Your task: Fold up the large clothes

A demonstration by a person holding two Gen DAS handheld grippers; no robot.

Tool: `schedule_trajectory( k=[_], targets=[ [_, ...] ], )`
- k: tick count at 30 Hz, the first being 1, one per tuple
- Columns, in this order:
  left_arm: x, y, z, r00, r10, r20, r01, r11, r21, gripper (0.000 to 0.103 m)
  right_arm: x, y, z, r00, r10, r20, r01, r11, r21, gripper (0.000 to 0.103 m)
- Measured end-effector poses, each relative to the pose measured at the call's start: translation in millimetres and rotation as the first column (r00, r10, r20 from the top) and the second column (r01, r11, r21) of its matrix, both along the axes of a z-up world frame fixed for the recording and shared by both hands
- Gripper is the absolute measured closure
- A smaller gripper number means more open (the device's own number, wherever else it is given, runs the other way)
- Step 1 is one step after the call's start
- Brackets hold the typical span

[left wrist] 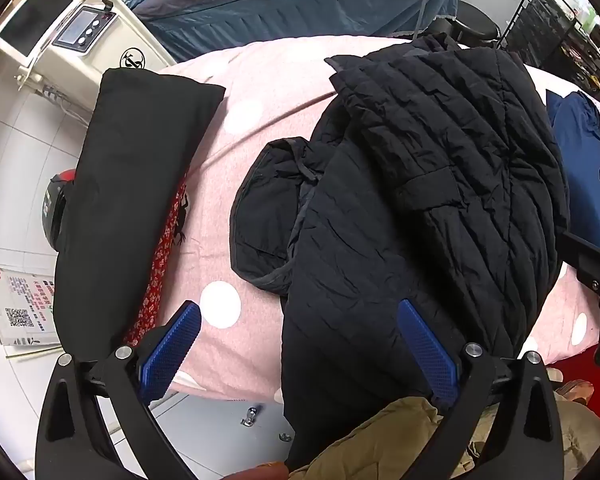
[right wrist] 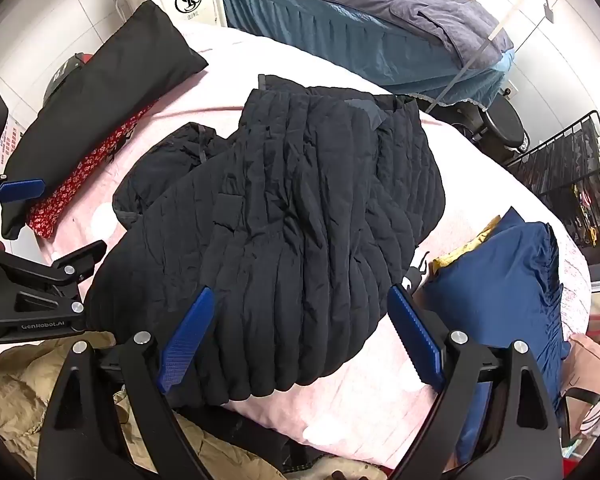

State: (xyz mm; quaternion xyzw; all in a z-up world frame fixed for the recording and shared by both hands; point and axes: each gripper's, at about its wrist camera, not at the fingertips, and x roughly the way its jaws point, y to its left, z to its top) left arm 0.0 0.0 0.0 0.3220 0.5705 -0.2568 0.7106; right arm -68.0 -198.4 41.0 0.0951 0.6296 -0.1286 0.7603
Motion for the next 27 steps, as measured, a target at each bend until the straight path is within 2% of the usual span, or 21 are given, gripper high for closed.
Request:
schedule_trajectory(
  k=[27],
  targets=[
    [2,9,-10,1.0,0.014,-0.012,-0.014,1.0,0.013,0.006,-2,10,-5,1.0,0.01,-0.013,-0.01,1.0,0.001,0.016]
  ],
)
